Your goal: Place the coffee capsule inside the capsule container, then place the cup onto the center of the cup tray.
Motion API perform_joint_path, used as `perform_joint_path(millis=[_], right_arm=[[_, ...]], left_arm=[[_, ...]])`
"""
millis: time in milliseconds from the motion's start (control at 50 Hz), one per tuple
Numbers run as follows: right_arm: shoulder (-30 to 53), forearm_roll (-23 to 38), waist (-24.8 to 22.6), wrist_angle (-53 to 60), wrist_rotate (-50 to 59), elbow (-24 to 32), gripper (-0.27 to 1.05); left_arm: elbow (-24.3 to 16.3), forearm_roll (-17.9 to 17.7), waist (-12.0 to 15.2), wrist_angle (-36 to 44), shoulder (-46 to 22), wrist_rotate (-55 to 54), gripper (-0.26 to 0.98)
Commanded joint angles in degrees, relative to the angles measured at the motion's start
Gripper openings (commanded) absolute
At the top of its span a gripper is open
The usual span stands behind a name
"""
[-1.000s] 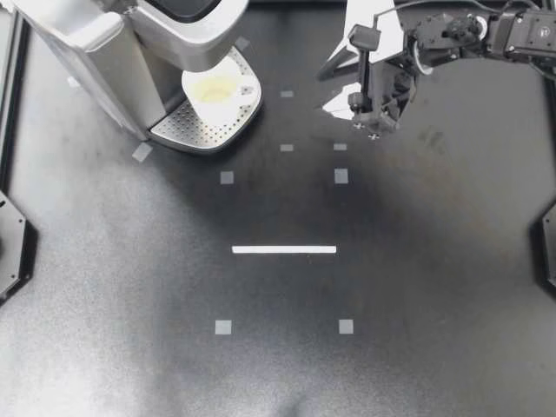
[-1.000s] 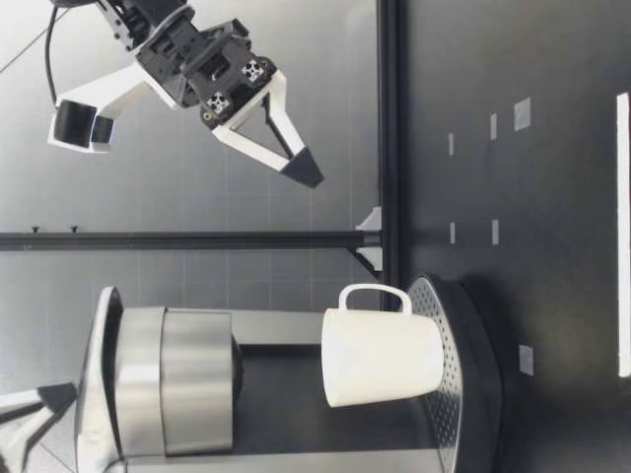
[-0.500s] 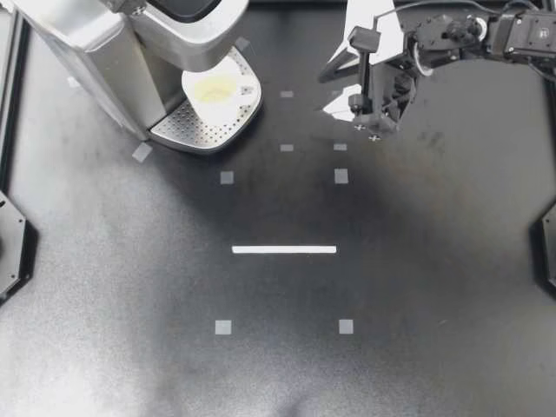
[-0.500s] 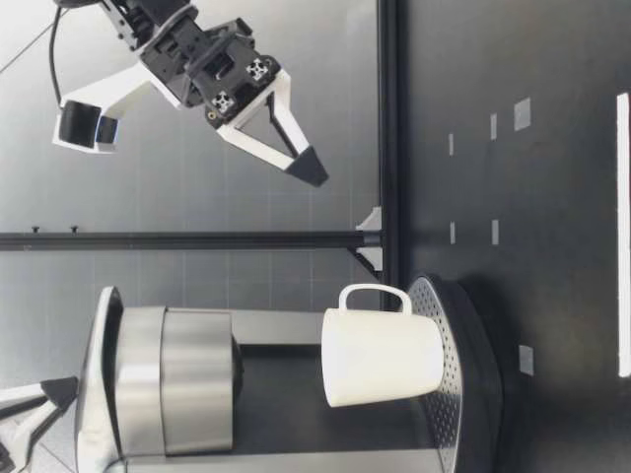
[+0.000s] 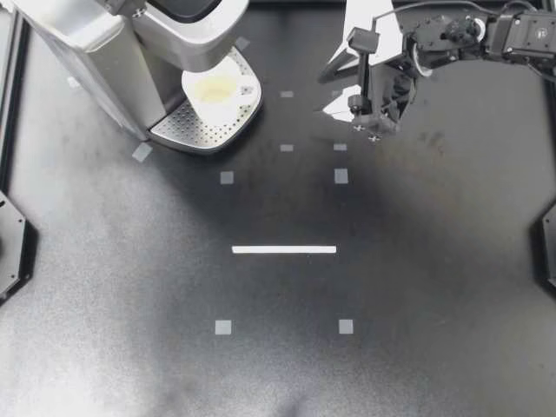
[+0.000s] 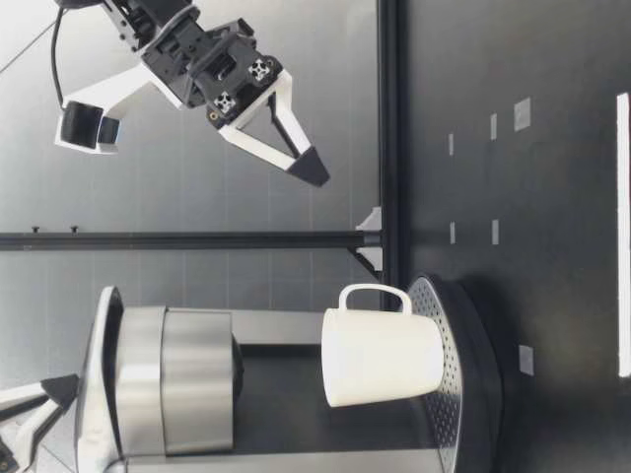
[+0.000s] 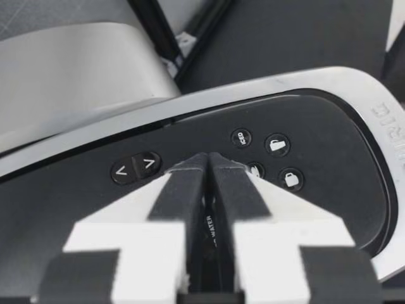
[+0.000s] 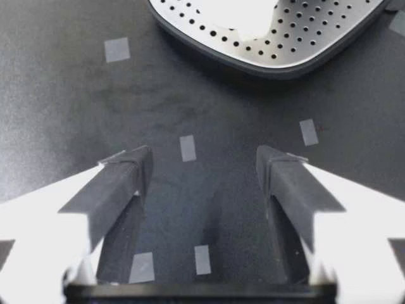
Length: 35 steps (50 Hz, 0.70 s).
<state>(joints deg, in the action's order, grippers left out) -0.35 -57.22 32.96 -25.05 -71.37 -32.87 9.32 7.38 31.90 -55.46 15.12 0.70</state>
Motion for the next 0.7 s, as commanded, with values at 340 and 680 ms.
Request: perform_joint_path(millis=[340,680], right_arm=[[-0.09,-0.26,-0.09,0.35,-0.18,0.97,0.62],[-0.18,-0.26,-0.18,0.44,-0.09,1.32,0.62]], left_arm=[[4.92,-2.9,-0.35,-0.97,-1.85,-0.09,0.12],[0.09,-2.81,-0.35,-0.44,1.32,1.49,0.12]])
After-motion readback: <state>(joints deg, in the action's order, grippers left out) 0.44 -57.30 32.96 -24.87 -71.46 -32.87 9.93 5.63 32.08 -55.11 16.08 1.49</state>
